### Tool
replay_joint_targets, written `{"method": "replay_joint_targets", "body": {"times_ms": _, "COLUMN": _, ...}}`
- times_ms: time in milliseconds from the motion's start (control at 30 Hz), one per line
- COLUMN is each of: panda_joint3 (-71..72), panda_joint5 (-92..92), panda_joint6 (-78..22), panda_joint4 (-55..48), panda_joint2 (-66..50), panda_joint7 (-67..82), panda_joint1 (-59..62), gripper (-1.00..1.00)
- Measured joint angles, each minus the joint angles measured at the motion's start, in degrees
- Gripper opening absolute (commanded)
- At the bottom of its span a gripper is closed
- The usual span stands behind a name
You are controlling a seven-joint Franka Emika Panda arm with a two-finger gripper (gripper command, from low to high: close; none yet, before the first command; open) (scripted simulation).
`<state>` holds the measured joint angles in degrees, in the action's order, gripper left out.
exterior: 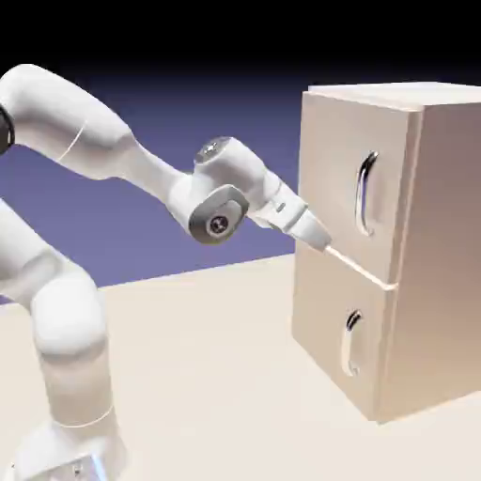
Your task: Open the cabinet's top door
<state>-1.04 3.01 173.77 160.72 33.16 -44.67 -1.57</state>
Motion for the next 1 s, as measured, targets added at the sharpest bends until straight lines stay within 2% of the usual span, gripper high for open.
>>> {"method": "replay_joint_targets", "body": {"times_ms": 1000, "panda_joint3": -25.9, "panda_joint5": 74.8, "panda_joint6": -5.9, "panda_joint4": -7.0, "panda_joint2": 12.4, "panda_joint7": -55.1, "panda_joint1": -21.9, "gripper": 0.00}}
